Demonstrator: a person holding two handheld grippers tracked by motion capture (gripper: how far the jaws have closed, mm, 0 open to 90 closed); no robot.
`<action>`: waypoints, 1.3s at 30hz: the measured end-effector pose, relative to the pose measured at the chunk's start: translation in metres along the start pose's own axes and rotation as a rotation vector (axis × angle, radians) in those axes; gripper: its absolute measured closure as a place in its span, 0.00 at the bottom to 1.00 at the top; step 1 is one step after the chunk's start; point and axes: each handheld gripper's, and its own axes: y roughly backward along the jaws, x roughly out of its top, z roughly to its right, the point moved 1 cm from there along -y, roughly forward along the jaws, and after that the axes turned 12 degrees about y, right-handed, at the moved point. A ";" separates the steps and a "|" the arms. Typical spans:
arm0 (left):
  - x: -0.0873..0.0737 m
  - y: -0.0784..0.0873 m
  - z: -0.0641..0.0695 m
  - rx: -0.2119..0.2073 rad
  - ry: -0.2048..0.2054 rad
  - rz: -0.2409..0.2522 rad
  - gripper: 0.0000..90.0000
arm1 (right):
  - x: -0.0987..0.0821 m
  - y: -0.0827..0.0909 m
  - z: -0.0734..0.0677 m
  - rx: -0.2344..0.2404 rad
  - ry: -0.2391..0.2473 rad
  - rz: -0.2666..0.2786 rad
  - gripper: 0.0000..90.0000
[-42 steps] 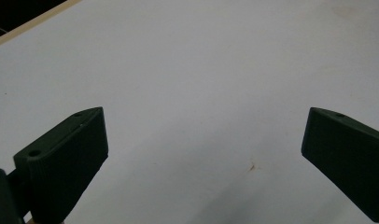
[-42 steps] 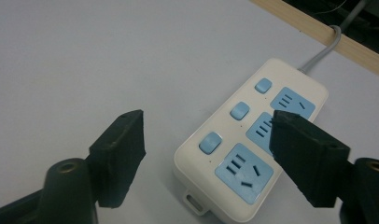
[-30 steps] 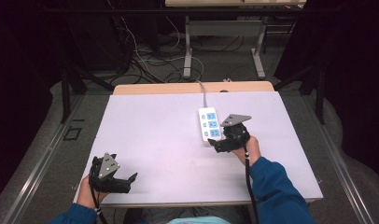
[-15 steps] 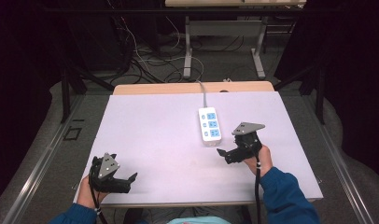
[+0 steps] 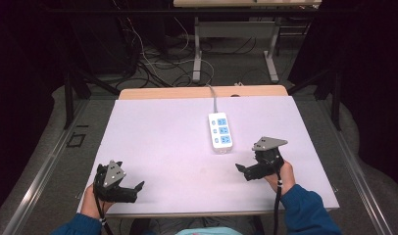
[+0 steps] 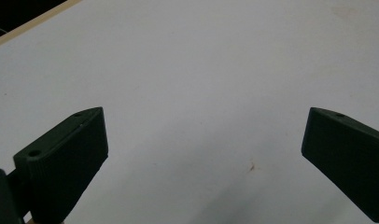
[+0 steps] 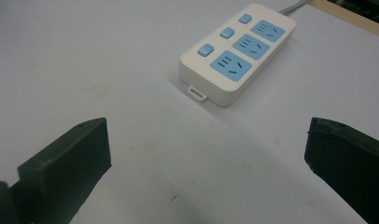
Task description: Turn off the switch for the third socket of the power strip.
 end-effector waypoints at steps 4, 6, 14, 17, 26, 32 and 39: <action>0.000 0.000 0.000 0.000 -0.001 0.000 0.00 | -0.007 0.006 -0.001 -0.005 -0.009 -0.004 0.00; 0.000 0.000 0.000 0.000 0.000 0.000 0.00 | -0.010 0.008 -0.002 -0.014 -0.004 0.000 0.00; 0.000 0.000 0.000 0.005 -0.002 0.001 0.00 | -0.021 0.019 -0.004 -0.025 -0.022 -0.017 0.00; 0.000 -0.001 0.000 0.001 0.002 -0.001 0.00 | -0.026 0.022 -0.005 -0.028 -0.027 -0.028 0.00; 0.000 -0.001 0.000 0.002 -0.001 -0.001 0.00 | -0.040 0.033 -0.008 -0.038 -0.050 -0.037 0.00; 0.000 -0.001 0.000 0.002 -0.001 -0.002 0.00 | -0.049 0.037 -0.010 -0.051 -0.026 -0.039 0.00; 0.000 -0.001 0.000 0.002 -0.002 -0.002 0.00 | -0.054 0.040 -0.014 -0.060 -0.022 -0.042 0.00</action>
